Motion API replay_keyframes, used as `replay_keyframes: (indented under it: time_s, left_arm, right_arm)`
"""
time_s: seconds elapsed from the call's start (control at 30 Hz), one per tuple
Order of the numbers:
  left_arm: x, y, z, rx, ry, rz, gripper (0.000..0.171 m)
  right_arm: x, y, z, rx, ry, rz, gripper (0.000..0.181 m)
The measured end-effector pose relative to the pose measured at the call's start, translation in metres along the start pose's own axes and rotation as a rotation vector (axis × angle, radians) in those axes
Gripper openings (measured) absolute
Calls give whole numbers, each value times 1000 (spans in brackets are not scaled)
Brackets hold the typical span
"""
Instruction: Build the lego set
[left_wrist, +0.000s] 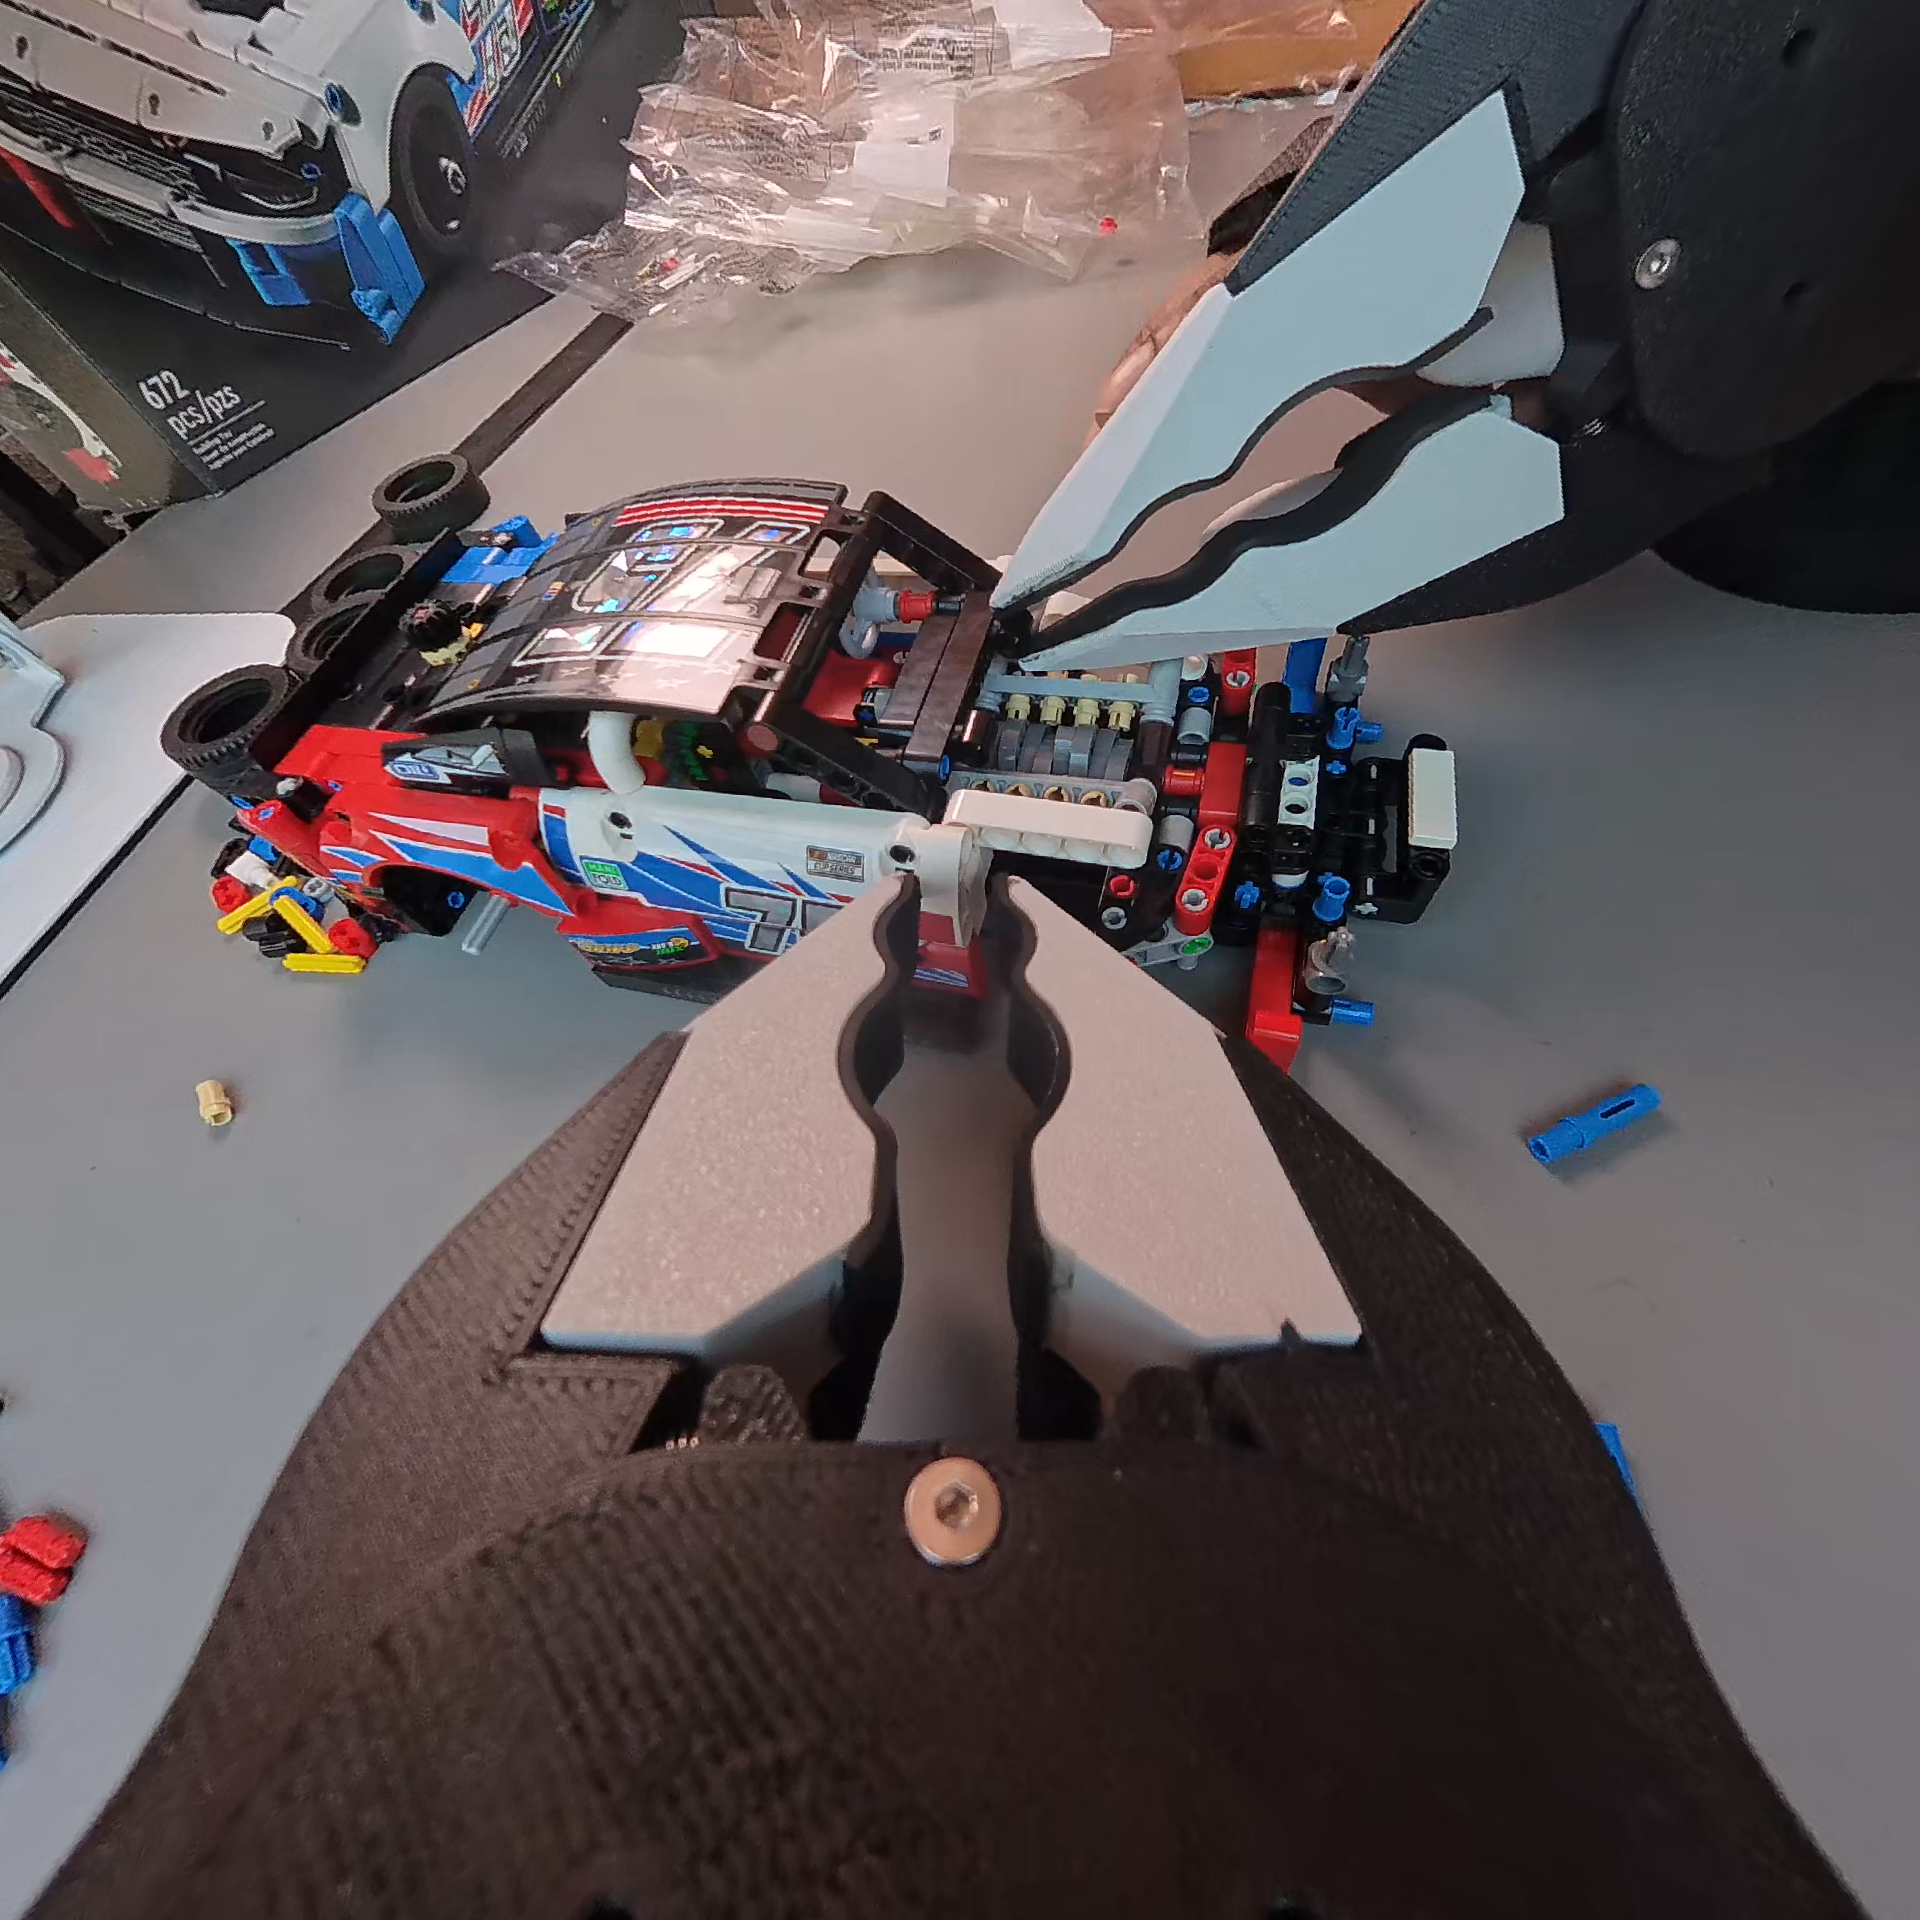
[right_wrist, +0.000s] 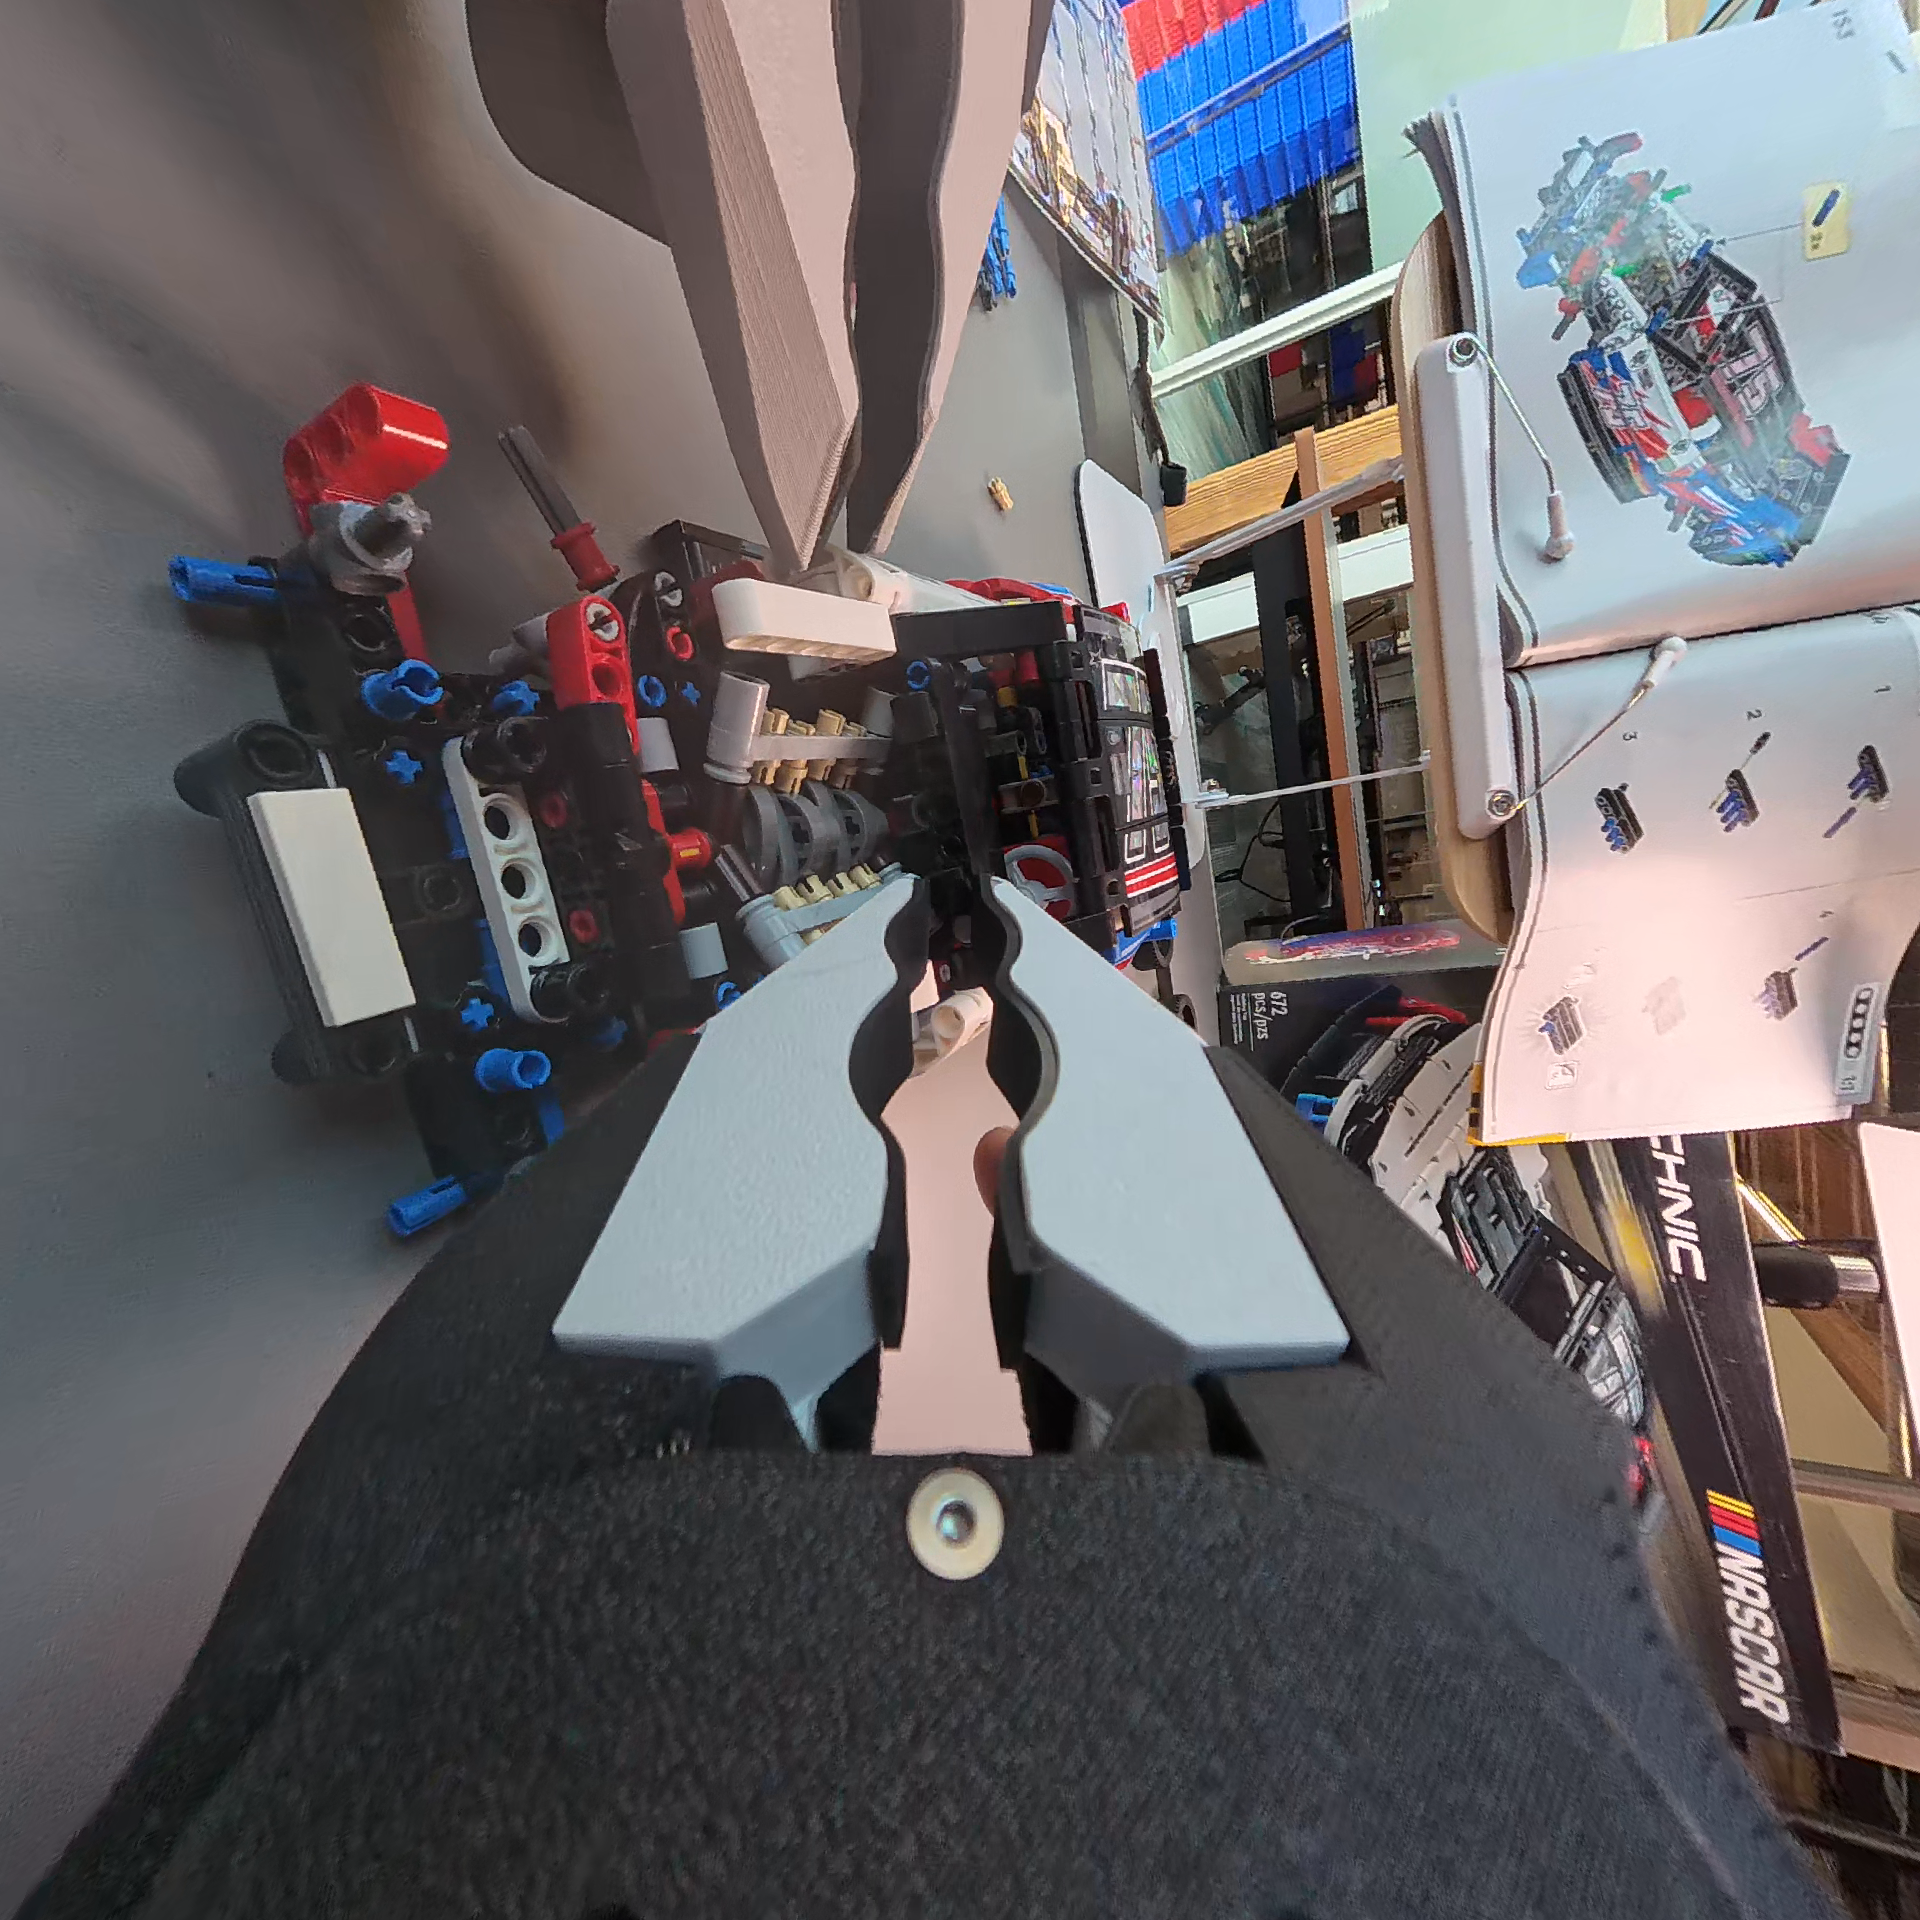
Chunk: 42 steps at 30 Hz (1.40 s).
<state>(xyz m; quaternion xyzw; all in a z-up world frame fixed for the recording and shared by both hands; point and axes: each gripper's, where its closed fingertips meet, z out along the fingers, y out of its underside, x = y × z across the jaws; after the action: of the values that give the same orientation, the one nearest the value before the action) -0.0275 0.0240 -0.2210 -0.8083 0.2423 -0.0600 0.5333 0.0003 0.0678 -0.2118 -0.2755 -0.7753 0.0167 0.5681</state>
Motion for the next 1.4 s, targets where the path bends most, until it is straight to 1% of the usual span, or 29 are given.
replay_keyframes:
  time_s: [0.3,0.4,0.5,0.53,0.6,0.67,0.7,0.73,0.8,0.87,0.93,1.03,1.2,1.3,1.4]
  left_arm:
    - [0,0,0,0,3,-1,12]
    - [1,1,0,-5,5,4,13]
    - [-1,1,-3,-10,3,13,14]
    - [-2,1,-5,-7,2,15,14]
    - [-3,0,-10,1,11,14,14]
    - [-5,0,-15,6,15,8,15]
    - [-7,1,-16,7,11,6,15]
    - [-8,0,-17,7,10,4,15]
    - [-8,-2,-18,11,13,2,15]
    - [-4,-2,-18,4,27,17,15]
    - [3,0,-18,-14,58,51,15]
    - [12,1,-21,-31,97,86,16]
    - [18,2,-22,-48,133,74,17]
    - [22,-2,-24,-38,154,53,17]
    - [26,-6,-27,-26,184,14,15]
  right_arm:
    - [1,-2,-2,21,-45,-58,10]
    - [7,-11,-10,55,-77,42,9]
    - [3,-25,-22,92,-151,155,10]
    - [-3,-30,-28,107,-201,198,9]
    - [-28,-44,-42,137,-370,316,10]
    - [-63,-62,-64,153,-624,481,14]
    - [-78,-69,-74,139,-731,560,17]
    - [-87,-73,-79,117,-777,628,17]
    - [-102,-79,-84,79,-837,691,18]
    - [-110,-76,-79,19,-819,673,19]
    - [-109,-76,-76,-10,-803,660,17]
    - [-112,-77,-72,-49,-816,637,16]
    - [-114,-78,-69,-94,-829,612,10]
    - [-115,-80,-70,-89,-843,601,3]
    - [-114,-78,-68,-87,-846,629,2]
